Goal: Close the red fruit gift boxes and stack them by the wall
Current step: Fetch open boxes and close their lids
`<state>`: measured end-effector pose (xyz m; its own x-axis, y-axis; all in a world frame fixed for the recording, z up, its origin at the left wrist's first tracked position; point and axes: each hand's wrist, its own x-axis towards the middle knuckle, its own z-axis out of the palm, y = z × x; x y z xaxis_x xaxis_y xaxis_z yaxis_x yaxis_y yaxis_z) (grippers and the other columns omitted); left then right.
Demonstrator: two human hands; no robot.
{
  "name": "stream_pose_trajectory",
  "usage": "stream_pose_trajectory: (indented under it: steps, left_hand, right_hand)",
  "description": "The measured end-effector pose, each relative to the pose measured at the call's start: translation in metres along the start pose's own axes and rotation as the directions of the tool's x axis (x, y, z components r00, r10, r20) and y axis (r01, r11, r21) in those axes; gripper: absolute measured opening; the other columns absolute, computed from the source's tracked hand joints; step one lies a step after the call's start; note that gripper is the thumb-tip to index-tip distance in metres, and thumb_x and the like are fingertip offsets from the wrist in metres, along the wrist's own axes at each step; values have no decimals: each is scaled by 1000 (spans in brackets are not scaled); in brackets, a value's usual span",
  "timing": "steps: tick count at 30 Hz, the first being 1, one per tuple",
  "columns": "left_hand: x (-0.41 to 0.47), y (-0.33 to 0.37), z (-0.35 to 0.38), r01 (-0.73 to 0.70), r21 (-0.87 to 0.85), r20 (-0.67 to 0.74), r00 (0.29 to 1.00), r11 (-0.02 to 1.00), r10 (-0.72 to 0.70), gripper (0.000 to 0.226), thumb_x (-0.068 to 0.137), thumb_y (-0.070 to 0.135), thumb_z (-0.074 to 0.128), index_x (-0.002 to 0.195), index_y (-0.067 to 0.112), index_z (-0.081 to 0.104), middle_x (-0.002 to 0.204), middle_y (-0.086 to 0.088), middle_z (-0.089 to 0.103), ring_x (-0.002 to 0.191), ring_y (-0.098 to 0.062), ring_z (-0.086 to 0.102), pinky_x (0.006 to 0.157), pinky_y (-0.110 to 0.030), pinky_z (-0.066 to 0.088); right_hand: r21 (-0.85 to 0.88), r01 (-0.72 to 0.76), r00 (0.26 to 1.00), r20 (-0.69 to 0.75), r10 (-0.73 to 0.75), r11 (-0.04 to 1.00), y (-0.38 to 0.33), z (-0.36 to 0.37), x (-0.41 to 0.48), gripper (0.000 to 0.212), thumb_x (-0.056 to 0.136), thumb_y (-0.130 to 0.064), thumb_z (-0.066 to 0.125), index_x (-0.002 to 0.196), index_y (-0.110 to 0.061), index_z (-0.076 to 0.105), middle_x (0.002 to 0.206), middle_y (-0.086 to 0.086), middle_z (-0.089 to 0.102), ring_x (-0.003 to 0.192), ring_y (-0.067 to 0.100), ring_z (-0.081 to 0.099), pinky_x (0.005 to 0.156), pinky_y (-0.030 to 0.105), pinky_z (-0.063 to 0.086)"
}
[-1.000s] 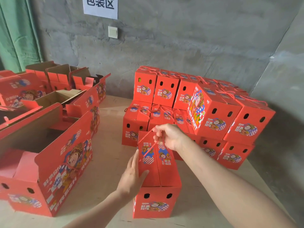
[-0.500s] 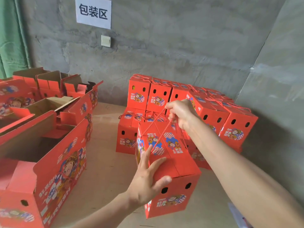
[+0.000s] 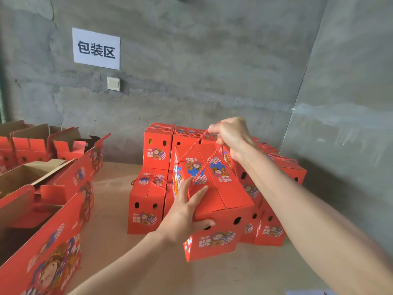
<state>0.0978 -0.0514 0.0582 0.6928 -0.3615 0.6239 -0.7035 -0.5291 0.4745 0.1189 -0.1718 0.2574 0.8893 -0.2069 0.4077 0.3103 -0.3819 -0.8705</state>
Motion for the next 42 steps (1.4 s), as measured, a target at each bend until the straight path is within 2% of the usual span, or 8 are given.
stream_pose_trajectory:
  steps: [9,12,15,18,22,24,29,42]
  left_hand:
    - [89,-41,17,86,128,167,980,988,-107,95,79,41,71,151,30,8,151,9,-29,146,-18,-10,117,-36,20]
    - [109,-51,35,306,318,162,915,897,-369,88,92,38,57,150,34,-8,153,-3,-33,146,-33,0,110,-42,31]
    - [108,-61,65,431,179,198,865,884,-462,79,99,15,44,149,17,-18,158,-16,10,130,-35,43,99,-36,39]
    - [98,-74,88,442,29,207,875,896,-438,80,95,4,45,150,14,-11,157,-11,19,135,-27,39,102,-27,33]
    - [92,-92,94,428,-109,109,902,897,-417,78,92,2,53,152,18,6,153,-8,29,138,-23,35,111,-24,28]
    - [98,-100,93,434,-134,102,900,891,-424,78,91,4,57,151,21,11,139,-12,43,122,-26,52,103,-35,41]
    - [128,-117,89,505,-44,88,861,862,-500,75,91,9,59,151,20,16,113,-6,65,108,-25,59,72,-22,36]
    - [150,-114,91,616,241,110,750,750,-652,64,101,28,42,151,36,4,115,-11,63,94,-30,62,70,-38,47]
  right_hand:
    - [-252,80,995,-43,-93,964,38,-6,77,22,80,-8,62,74,13,61,57,15,51,58,20,49,55,30,39]
    - [-718,152,988,105,-111,680,62,-10,86,30,89,-22,56,93,7,65,94,24,67,93,33,65,76,33,49]
    - [-820,241,967,247,-58,520,110,-3,70,55,91,-38,55,134,-4,45,137,20,47,130,35,43,100,39,39]
    - [-802,406,892,452,1,437,161,10,53,71,94,-40,49,151,-30,8,159,11,4,146,36,4,118,50,8]
    - [-835,404,898,441,14,375,196,19,57,64,99,-41,39,150,-39,1,159,15,-5,144,43,-3,114,58,-2]
    - [-835,398,906,423,-19,381,203,24,63,63,99,-39,39,150,-36,1,158,16,-6,144,44,-6,112,61,-4]
    - [-813,394,918,371,-139,428,207,52,84,71,94,-30,49,150,-28,6,159,9,-10,144,42,-10,109,65,-4]
    - [-757,391,912,394,-112,524,225,57,117,52,100,-38,37,147,-39,15,158,3,10,144,37,6,110,62,-2]
